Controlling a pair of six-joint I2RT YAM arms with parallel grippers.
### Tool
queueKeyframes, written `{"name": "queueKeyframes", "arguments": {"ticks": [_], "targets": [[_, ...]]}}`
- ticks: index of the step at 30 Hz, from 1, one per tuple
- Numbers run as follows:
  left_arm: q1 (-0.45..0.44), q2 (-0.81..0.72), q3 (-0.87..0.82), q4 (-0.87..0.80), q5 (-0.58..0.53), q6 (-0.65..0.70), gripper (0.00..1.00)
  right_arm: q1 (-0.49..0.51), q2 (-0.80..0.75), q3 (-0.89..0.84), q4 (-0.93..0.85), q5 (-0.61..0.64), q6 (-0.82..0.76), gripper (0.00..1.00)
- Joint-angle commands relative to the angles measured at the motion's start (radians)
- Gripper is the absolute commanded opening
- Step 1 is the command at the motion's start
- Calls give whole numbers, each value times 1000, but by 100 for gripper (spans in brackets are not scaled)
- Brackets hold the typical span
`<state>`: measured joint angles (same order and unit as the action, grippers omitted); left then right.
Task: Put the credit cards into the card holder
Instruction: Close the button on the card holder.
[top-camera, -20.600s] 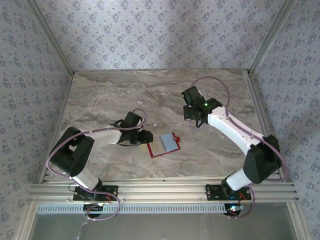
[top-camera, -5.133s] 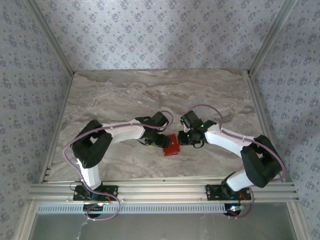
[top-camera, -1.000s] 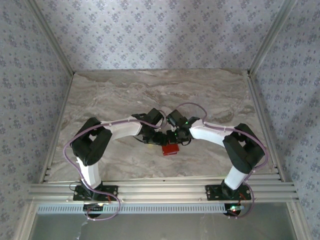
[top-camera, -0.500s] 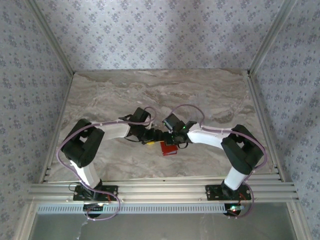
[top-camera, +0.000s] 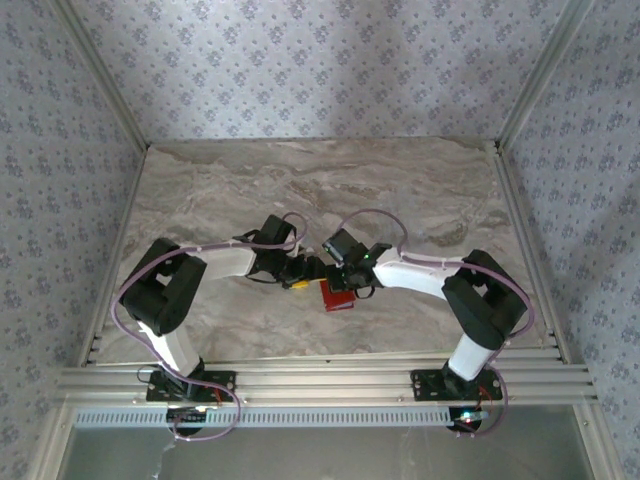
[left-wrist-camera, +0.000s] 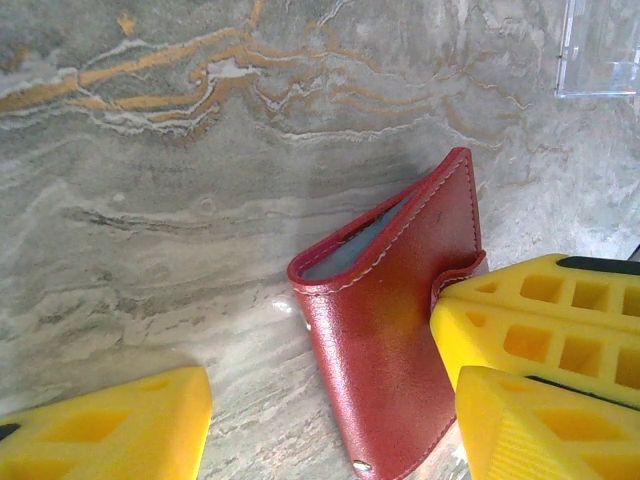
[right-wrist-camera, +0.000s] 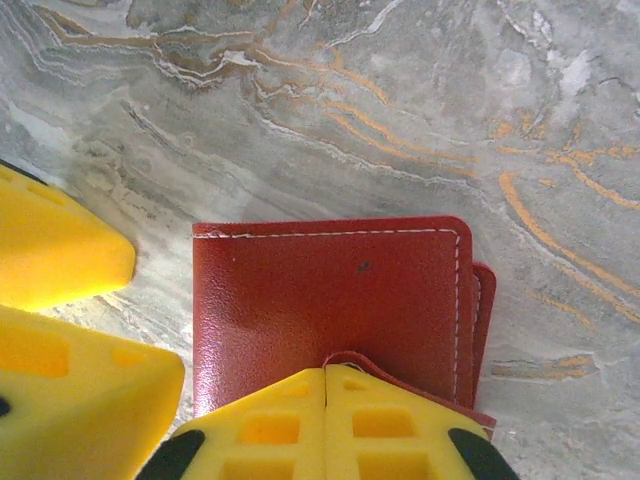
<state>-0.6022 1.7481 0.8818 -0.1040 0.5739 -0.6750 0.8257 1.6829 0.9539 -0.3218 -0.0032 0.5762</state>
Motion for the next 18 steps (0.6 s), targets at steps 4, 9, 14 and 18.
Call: {"name": "queueKeyframes", "arguments": {"ticks": [4,9,14,18], "targets": [[52,7,-41,-56,-207,43,68,31,41,-30,-137,-102,-32,25],[62,10,-42,-53,-208,44,68,33,18,-28,-113,-132,-36,35],[67,10,-41,-53,-210,45,68,28,-26,-21,-106,-146,-49,37],[80,-20,-51,-54,-221,51,68,16,-64,-13,-99,-157,-65,42]]}}
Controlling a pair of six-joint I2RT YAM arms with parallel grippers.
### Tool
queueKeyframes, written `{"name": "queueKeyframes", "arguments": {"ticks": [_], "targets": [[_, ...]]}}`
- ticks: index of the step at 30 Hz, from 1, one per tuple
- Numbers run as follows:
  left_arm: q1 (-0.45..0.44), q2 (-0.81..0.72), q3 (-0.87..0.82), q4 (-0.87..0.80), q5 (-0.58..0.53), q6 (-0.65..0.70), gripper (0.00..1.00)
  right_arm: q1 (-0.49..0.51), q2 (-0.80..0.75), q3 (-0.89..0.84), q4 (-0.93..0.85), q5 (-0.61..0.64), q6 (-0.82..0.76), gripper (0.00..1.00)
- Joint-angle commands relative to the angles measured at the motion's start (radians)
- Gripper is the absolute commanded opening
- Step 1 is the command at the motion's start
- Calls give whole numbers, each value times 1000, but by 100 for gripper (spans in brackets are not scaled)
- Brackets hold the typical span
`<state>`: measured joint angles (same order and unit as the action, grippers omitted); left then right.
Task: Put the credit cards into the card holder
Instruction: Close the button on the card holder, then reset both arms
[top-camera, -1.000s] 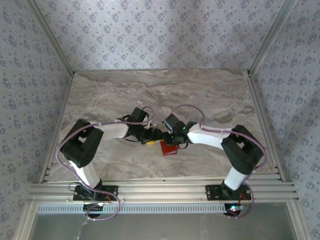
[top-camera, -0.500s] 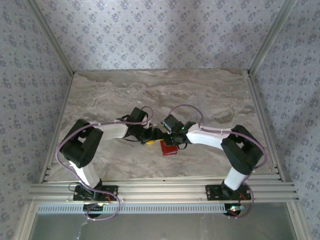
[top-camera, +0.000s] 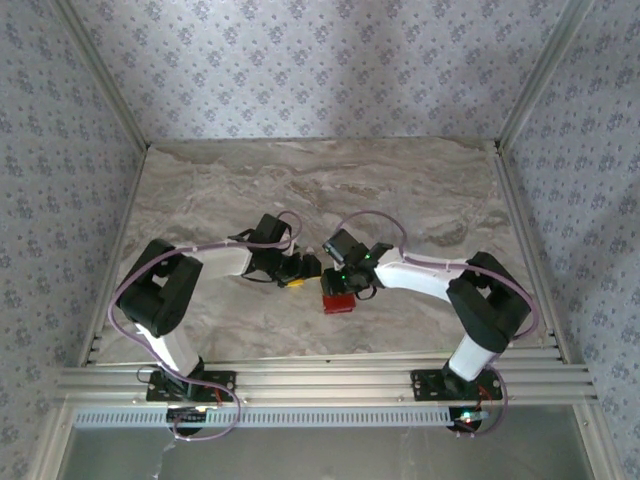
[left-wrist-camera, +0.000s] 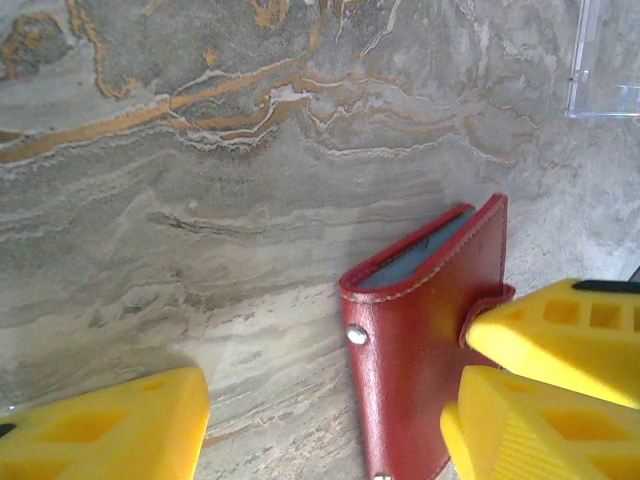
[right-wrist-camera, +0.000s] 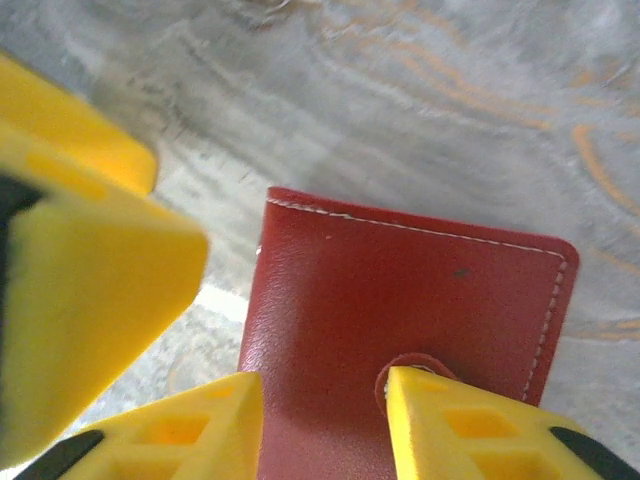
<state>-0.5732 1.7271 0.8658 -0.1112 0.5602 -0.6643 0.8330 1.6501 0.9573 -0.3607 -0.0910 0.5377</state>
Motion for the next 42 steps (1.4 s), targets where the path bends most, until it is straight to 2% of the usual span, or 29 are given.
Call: {"name": "queueKeyframes", "arguments": {"ticks": [1,5,7,8,13,18,21,22,23,24,27,29,33,34,35,38,40,42], "targets": [[55,-18,-40,-47,-215,42,68,5,-35,-13,-64,-72,-30,43],[64,-111,-57,-74,-300,57,72,-12,-47,-7,-53,-89,-56,50],[68,-170,-62,-95,-342,64,93,-23,-54,-9,-36,-102,-62,56],[70,-193,-60,-106,-360,68,99,-26,-61,-13,-30,-106,-65,58],[71,-346,-57,-157,-475,86,100,-42,-91,-19,-3,-142,-86,67],[76,-469,-74,-154,-574,69,100,-54,-93,-12,2,-168,-101,69],[75,-531,-81,-179,-703,71,100,-58,-118,-18,-6,-138,-111,72],[78,-562,-90,-179,-756,81,100,-59,-132,-22,-5,-94,-114,80],[80,-589,-101,-177,-811,82,100,-63,-147,-22,-10,-45,-120,96],[87,-621,-115,-169,-879,75,100,-73,-159,-17,-21,14,-122,100],[128,-676,-158,-118,-996,45,100,-131,-198,-8,-11,135,-127,100],[139,-686,-186,-64,-1039,135,100,-175,-238,-17,16,222,-141,100],[146,-697,-225,40,-1199,310,100,-281,-321,-46,47,579,-187,100],[155,-699,-248,88,-1218,360,100,-324,-349,-71,75,623,-215,100],[172,-698,-271,122,-1224,395,100,-377,-383,-105,121,599,-241,100],[267,-693,-326,173,-1207,412,100,-591,-488,-281,363,382,-320,100],[335,-686,-379,248,-1171,414,100,-648,-546,-464,665,324,-506,100],[376,-680,-396,308,-1137,449,98,-666,-549,-596,866,352,-628,100]]}}
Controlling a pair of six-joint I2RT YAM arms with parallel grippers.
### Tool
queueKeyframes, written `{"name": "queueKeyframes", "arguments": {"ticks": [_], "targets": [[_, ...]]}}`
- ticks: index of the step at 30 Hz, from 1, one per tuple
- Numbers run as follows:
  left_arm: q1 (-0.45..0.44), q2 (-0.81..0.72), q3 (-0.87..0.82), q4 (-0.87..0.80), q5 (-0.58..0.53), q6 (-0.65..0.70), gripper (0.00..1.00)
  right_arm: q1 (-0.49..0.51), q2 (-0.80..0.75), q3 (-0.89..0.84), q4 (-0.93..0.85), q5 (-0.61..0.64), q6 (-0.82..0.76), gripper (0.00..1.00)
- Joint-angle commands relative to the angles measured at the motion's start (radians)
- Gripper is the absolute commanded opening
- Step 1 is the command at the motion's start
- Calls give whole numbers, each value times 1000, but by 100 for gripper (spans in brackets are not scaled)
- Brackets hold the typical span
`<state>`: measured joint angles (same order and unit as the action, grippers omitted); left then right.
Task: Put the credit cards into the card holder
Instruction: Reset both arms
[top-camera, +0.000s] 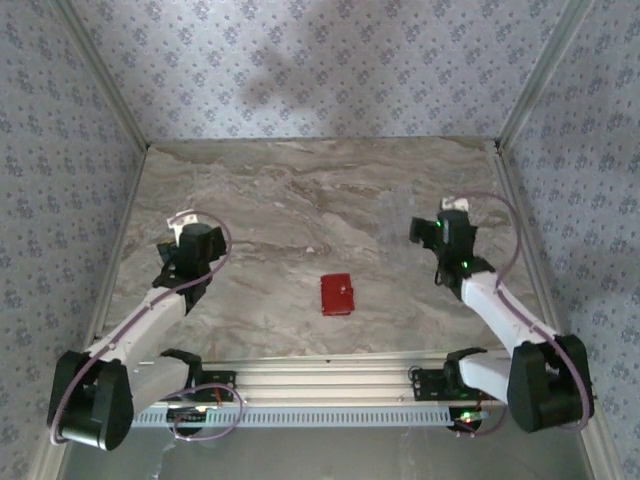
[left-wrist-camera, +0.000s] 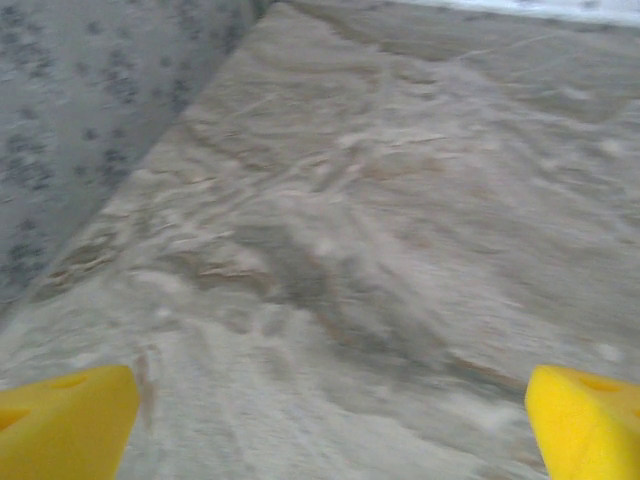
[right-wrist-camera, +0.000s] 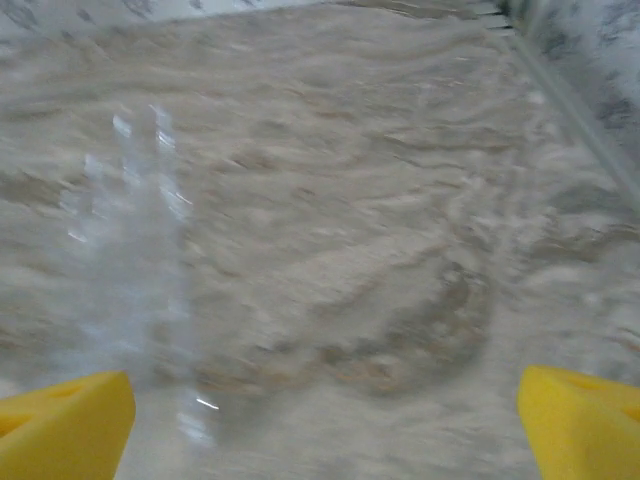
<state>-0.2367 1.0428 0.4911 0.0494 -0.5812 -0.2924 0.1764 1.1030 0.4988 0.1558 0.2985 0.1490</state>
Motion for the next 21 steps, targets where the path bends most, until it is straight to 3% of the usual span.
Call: {"name": "queueKeyframes", "arguments": {"ticks": [1,6,9,10,12,14,15,16,18,19,21], "targets": [[47,12,-43,212,4,104,99,-28,10,-165,390,-24,-252,100],[121,127,-95,393,78,134,98,-160,159,-193,537,-67,-162,100],[139,254,-148,638,98,169,99,-189,234,-164,593,-135,-153,100],[138,265,-145,655,156,199,100,-204,279,-169,645,-165,-138,100],[138,305,-152,735,154,246,100,-226,380,-177,752,-195,-114,100],[175,429,-194,974,191,242,100,-220,420,-148,726,-205,-132,100],[178,453,-178,945,235,255,100,-206,411,-119,660,-191,-145,100],[177,445,-113,779,283,254,100,-189,423,-125,706,-161,-157,100],[199,518,-132,923,270,239,100,-179,420,-128,700,-110,-148,100],[206,487,-114,816,284,223,100,-180,421,-130,705,-110,-147,100],[206,505,-119,873,280,232,100,-180,420,-130,706,-111,-147,100]]}}
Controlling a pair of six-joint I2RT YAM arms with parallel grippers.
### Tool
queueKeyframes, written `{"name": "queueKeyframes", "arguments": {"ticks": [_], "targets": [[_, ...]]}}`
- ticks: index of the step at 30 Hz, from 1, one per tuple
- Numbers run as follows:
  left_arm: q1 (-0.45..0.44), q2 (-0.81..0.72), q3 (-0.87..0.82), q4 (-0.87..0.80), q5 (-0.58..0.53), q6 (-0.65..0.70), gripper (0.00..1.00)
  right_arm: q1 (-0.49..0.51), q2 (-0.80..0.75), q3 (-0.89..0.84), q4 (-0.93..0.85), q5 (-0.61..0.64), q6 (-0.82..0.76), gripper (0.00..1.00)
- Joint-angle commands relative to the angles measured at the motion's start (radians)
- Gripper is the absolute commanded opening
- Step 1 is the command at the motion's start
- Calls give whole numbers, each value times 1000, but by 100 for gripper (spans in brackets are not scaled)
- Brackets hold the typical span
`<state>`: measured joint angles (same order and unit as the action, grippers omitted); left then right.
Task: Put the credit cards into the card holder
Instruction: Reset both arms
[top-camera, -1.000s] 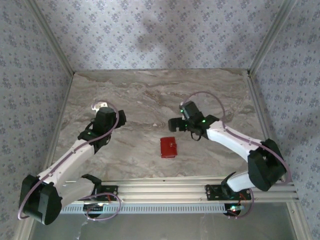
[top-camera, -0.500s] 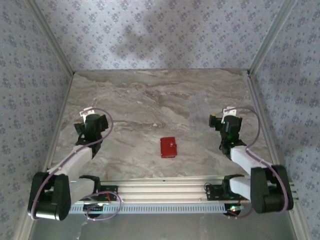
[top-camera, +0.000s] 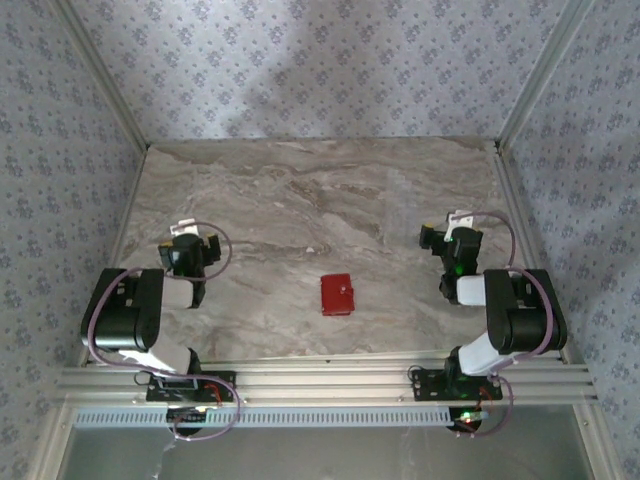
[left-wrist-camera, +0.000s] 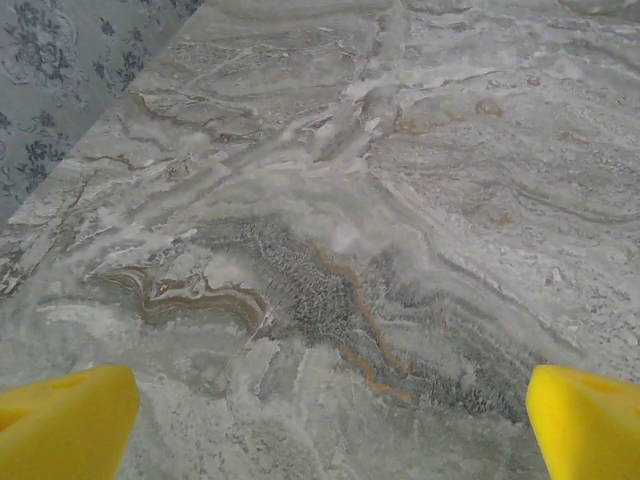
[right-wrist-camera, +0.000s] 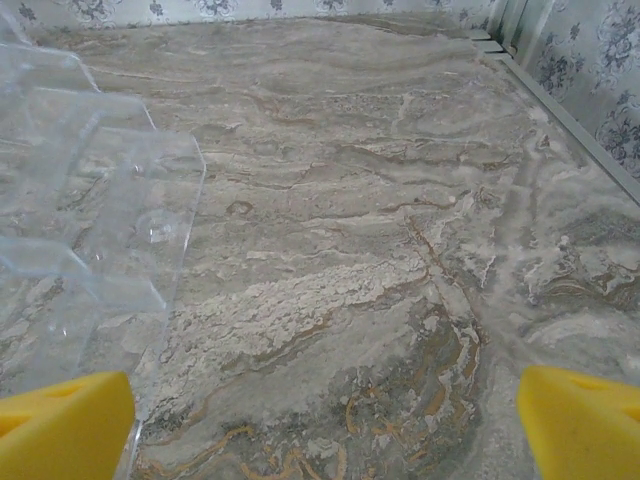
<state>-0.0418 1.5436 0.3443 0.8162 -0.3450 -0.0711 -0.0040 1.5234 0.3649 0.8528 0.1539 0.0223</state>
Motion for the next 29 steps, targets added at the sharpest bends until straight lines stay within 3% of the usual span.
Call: {"name": "queueKeyframes", "arguments": {"ticks": [1,29], "targets": [[11,-6,37,64,44,6,100,1,0,4,6,34,-21,100],[11,-9,44,52,48,7,100,-1,0,7,3,28,-21,100]]}}
